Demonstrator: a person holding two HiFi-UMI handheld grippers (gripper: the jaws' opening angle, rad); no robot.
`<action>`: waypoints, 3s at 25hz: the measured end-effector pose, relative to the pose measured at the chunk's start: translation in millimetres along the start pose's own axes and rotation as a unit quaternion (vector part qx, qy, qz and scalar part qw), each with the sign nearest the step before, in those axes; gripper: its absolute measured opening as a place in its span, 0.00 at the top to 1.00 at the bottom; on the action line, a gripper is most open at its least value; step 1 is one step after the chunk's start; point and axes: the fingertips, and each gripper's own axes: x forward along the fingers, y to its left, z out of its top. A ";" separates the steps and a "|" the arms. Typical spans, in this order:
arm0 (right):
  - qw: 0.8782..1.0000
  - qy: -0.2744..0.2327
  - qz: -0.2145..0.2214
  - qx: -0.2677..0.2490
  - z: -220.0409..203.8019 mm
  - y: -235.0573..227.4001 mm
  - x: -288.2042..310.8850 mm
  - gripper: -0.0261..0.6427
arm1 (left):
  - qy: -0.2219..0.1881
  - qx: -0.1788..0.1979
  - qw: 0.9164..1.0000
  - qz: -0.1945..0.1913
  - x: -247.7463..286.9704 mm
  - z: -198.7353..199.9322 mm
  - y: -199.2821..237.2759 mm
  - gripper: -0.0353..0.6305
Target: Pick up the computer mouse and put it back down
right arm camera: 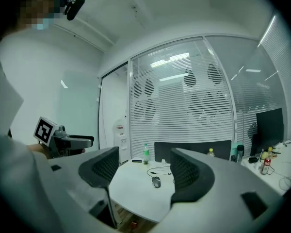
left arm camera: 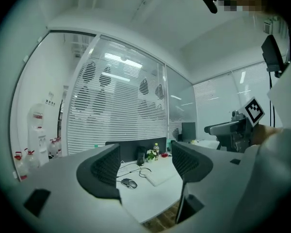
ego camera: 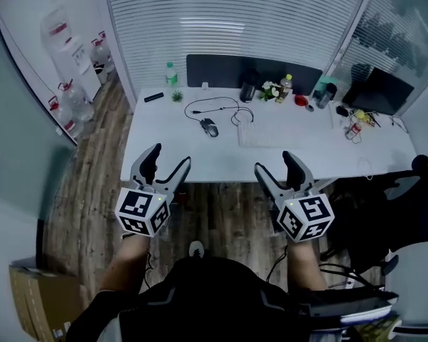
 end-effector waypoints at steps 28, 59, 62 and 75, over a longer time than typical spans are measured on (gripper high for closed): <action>0.997 0.007 0.074 0.000 13.0 -53.0 175.8 0.46 | -0.003 -0.032 0.997 0.070 109.2 -14.0 97.0 0.44; 0.986 0.056 0.160 -0.006 2.5 -111.9 361.7 0.46 | 0.056 -0.036 0.989 0.132 244.5 -38.2 181.8 0.44; 0.985 0.078 0.154 0.001 -21.7 -106.0 381.8 0.46 | 0.076 -0.044 0.988 0.128 249.1 -60.1 198.5 0.44; 0.972 0.195 0.131 0.017 -160.7 -83.5 429.6 0.46 | 0.165 -0.115 0.973 0.112 251.1 -178.2 233.0 0.44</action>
